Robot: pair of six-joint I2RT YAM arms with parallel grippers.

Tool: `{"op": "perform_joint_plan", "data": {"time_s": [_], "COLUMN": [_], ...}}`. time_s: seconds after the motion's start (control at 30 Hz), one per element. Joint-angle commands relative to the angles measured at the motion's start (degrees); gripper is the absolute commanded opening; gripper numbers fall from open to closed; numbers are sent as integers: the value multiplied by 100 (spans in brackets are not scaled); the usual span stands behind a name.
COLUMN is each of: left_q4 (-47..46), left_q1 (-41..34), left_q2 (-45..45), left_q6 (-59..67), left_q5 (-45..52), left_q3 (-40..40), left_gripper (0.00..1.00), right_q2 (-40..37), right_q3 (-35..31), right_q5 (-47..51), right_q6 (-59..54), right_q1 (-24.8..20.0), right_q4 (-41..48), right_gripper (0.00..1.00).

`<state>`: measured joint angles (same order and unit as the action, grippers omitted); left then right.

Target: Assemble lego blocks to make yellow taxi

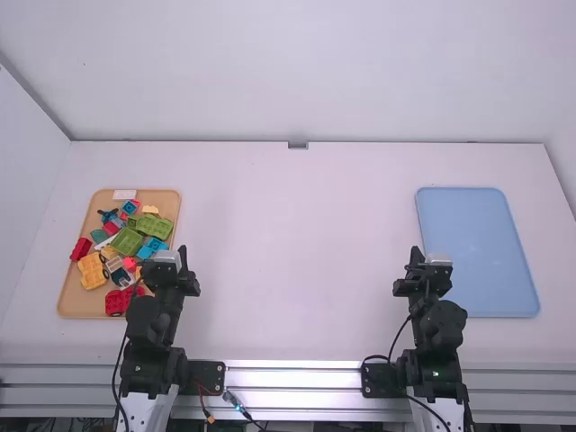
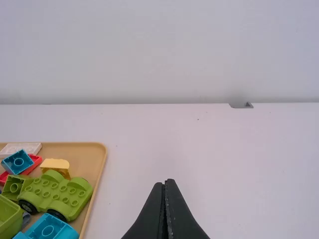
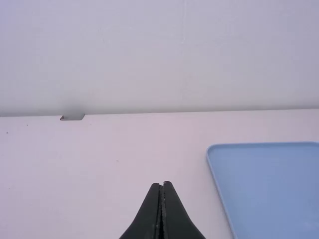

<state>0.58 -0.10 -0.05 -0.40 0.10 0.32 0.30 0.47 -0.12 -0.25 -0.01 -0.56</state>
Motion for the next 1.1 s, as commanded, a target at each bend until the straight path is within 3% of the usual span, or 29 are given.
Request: {"op": "perform_joint_plan", "data": {"time_s": [0.0, 0.63, 1.07], "left_q4": [0, 190, 548], "left_q1": [0, -29, -47], "left_q2": [0, 499, 1482], "left_q6": [2, -2, -113], "left_q5": [0, -115, -393], "left_q3": [0, 331, 937], "left_gripper": [0, 14, 38], "right_q2": [0, 587, 1890], "right_q3": [0, 332, 1269], "right_q5": [4, -31, -96], "right_q6": [4, -30, -101], "right_q1": [0, -15, -39], "right_q4": [0, -299, -371], "right_gripper": [0, 14, 38]}}
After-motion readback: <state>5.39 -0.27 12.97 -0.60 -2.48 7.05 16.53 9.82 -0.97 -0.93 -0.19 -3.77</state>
